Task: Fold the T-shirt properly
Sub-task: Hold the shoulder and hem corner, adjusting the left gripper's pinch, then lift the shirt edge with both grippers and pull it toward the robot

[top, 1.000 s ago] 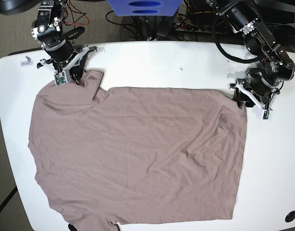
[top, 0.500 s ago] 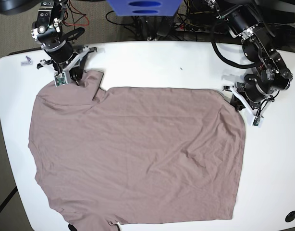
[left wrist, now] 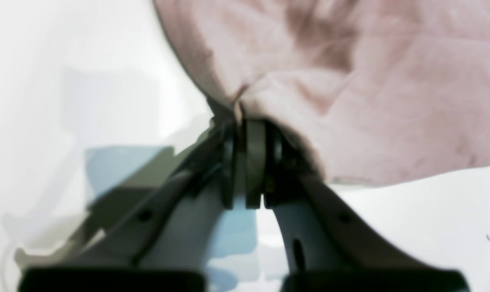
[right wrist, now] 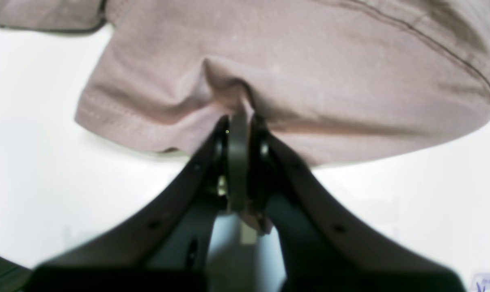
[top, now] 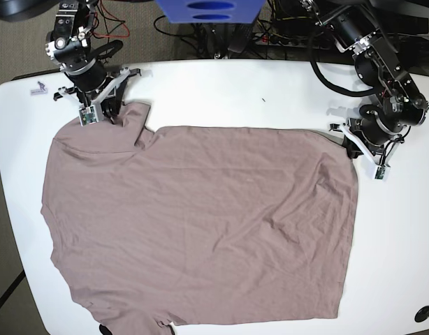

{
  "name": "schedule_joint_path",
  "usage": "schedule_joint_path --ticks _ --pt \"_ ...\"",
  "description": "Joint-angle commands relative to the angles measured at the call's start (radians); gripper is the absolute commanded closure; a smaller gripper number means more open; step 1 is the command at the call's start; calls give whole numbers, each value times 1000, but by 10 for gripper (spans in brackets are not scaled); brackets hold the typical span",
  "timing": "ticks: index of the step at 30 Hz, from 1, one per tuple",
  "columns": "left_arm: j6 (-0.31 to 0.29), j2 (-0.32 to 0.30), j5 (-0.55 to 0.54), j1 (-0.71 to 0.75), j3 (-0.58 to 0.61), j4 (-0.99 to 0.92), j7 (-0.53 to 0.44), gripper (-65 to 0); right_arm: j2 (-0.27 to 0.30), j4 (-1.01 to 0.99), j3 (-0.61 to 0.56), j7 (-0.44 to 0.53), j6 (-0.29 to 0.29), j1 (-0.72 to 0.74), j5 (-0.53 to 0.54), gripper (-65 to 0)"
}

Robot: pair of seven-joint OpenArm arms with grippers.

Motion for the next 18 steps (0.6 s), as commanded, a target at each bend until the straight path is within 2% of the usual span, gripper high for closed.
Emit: schedule_joint_path --ticks 1,18 --pt "1 -11 -19 -4 6 35 -27 -7 9 11 5 -3 2 0 -2 -5" --pt "1 -19 -12 -43 -64 81 -18 -12 11 -17 8 -4 1 39 -6 -8"
